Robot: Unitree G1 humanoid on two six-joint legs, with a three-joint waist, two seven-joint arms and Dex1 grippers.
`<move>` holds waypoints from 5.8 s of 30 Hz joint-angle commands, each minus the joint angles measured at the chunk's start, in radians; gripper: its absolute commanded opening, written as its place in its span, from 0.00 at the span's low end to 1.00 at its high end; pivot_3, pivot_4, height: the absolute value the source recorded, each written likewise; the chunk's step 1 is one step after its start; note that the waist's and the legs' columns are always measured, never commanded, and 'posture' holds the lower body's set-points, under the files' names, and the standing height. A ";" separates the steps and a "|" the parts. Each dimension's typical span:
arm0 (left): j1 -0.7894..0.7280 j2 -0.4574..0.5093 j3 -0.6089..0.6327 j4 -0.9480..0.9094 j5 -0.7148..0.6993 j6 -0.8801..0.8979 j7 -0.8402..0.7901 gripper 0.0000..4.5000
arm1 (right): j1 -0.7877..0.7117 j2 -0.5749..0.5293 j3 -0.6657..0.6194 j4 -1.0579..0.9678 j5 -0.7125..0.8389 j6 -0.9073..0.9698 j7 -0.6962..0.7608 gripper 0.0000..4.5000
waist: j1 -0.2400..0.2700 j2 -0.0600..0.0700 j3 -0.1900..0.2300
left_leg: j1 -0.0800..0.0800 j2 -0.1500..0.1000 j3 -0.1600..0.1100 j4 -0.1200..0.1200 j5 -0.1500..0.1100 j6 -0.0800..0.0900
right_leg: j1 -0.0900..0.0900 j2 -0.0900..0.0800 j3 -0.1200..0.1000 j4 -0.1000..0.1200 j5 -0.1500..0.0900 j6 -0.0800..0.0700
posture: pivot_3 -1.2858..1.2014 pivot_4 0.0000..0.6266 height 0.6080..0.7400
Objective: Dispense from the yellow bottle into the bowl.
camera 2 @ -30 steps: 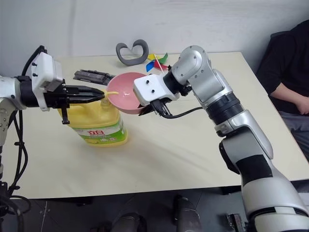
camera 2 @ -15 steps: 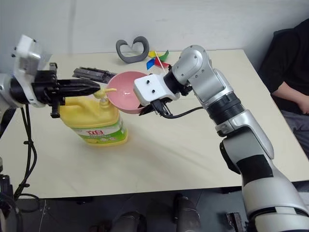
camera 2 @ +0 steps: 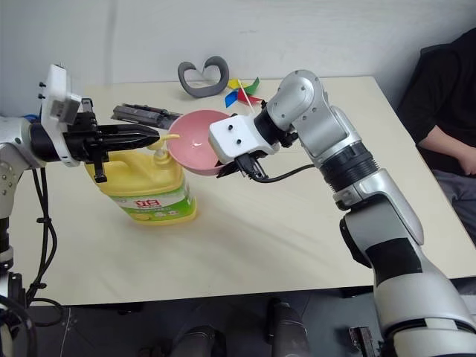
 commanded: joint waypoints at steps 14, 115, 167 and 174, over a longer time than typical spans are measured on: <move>0.066 -0.013 -0.051 -0.006 0.043 0.038 0.051 0.05 | -0.039 -0.015 -0.005 -0.016 0.016 -0.017 0.063 0.00 | 0.001 0.000 0.000 | 0.002 0.000 0.001 0.000 0.000 0.000 | 0.001 0.000 0.001 0.001 0.001 -0.001 | 0.52 0.24 1.00; 0.046 0.043 -0.277 0.173 0.376 -0.281 -0.117 0.05 | -0.148 0.089 -0.049 0.201 -0.053 -0.125 0.060 0.00 | 0.000 0.008 -0.005 | 0.020 0.000 0.001 -0.005 0.001 -0.001 | 0.017 0.000 0.002 0.000 0.000 -0.002 | 0.52 0.24 1.00; 0.889 0.204 1.113 -0.648 -0.335 0.647 -0.205 1.00 | 0.669 -0.187 -0.212 -0.183 -0.129 0.027 -0.406 0.57 | 0.000 0.002 0.000 | 0.003 0.011 -0.002 -0.005 0.002 -0.014 | -0.001 0.010 0.006 0.001 -0.005 -0.014 | 0.52 0.24 1.00; 1.014 0.173 1.202 -0.580 -0.315 0.584 -0.226 1.00 | 0.631 -0.398 -0.430 -0.359 0.217 0.440 -0.129 0.99 | 0.004 0.003 0.000 | 0.003 0.013 -0.003 -0.005 0.000 -0.012 | -0.001 0.012 0.004 -0.001 -0.005 -0.015 | 0.52 0.24 1.00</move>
